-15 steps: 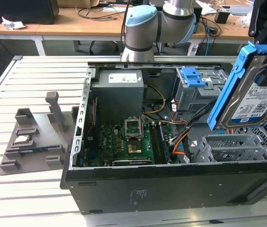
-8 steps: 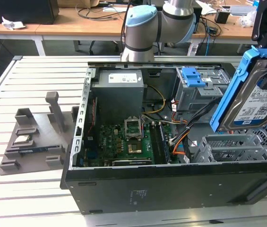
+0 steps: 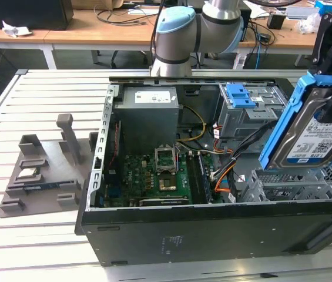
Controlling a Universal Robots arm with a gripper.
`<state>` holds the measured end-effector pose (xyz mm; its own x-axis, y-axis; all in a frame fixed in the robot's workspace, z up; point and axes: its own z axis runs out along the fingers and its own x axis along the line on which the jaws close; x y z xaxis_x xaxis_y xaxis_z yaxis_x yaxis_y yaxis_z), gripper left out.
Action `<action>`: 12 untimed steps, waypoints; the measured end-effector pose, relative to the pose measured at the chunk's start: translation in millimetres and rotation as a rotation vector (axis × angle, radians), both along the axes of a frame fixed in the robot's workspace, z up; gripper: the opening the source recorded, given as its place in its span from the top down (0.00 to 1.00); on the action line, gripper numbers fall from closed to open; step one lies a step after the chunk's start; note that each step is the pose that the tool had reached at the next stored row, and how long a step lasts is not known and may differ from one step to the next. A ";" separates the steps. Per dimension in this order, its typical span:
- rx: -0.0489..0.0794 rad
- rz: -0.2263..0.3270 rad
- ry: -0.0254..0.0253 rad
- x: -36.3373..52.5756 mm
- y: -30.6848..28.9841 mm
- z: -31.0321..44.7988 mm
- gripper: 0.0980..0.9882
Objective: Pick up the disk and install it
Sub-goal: 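Pick up the disk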
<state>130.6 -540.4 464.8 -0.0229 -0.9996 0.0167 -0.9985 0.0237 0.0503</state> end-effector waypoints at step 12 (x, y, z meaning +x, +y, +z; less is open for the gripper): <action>0.000 0.000 0.0032 6.6 0.0 -11.9 0.70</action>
<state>137.2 -540.3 453.0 -0.0228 -0.9996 0.0167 -0.9983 0.0237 0.0535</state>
